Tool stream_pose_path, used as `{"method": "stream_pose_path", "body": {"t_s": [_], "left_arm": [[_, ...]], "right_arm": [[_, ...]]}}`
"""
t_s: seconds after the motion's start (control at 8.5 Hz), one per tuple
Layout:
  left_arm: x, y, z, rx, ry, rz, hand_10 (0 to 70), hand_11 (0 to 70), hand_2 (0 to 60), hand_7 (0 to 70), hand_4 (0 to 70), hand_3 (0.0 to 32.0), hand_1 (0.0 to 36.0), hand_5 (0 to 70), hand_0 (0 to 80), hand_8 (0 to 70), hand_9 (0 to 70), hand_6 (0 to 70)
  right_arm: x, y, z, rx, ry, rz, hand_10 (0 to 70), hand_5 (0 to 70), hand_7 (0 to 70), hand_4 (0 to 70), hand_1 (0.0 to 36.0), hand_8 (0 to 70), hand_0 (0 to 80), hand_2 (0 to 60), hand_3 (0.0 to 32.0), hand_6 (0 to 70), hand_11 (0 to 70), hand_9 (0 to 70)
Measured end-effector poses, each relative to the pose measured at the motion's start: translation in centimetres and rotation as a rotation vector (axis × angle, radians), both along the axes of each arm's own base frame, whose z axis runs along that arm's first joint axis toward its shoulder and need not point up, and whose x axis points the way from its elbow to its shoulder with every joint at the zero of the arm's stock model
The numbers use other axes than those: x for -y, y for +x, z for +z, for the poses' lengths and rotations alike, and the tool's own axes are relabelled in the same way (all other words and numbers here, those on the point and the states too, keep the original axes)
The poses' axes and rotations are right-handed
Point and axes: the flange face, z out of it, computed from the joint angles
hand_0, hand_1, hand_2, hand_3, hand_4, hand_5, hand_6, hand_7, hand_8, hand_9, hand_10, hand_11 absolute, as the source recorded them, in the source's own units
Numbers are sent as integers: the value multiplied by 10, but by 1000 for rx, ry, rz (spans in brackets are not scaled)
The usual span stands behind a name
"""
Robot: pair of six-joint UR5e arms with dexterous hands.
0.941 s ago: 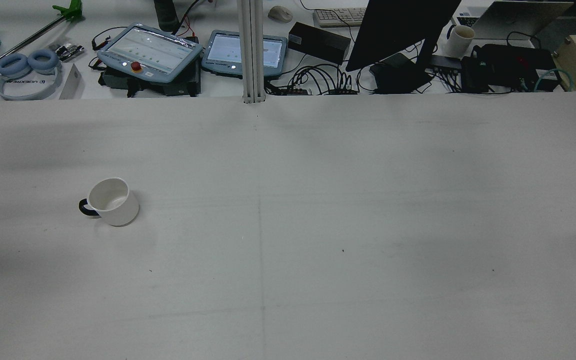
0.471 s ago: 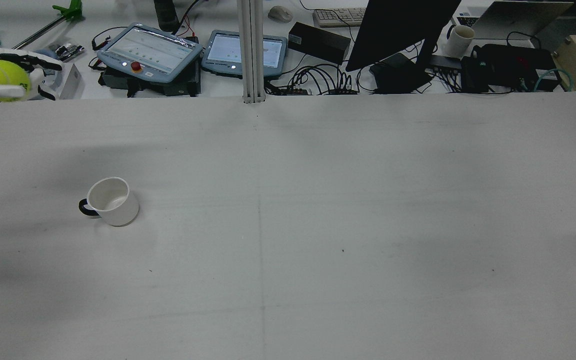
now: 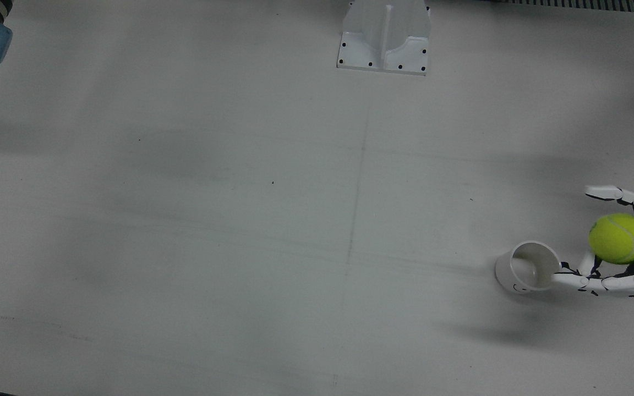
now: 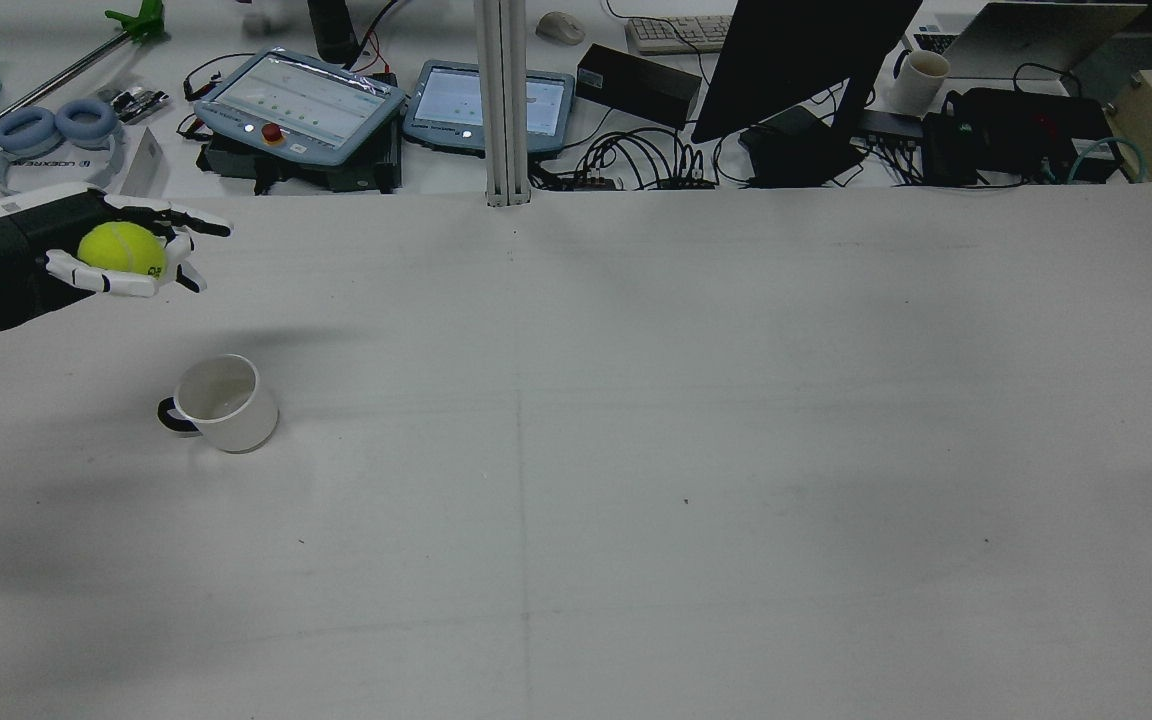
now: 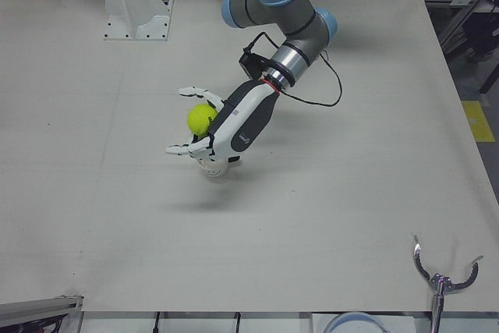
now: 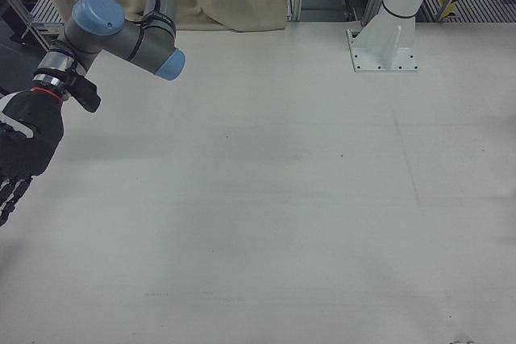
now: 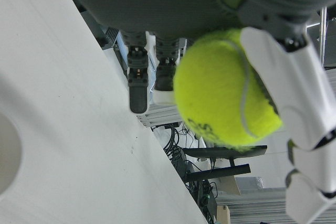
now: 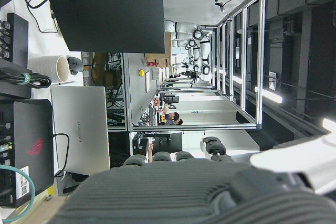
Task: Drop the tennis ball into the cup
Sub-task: 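Position the left hand with the ball above the white mug, then open the left hand fingers to drop the ball into the mug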
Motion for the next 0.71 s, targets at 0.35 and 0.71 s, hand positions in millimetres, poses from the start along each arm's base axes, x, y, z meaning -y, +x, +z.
{"method": "stream_pose_path", "body": {"t_s": [0.35,0.71], "left_arm": [[-6,25,5,3,-11,3,103,145,102,700,310,0,28,55,352,294,481,351],[-7,28,7,-1,-14,0,0,0,101,213,150,0,104,0,396,0,28,15]], "right_arm": [[0,-1,1,0,-1,-1,0,0,0,0,0,0,0,0,0,0,0,0],[0,-1,1,0,-2,-1,0,0,0,0,0,0,0,0,0,0,0,0]]}}
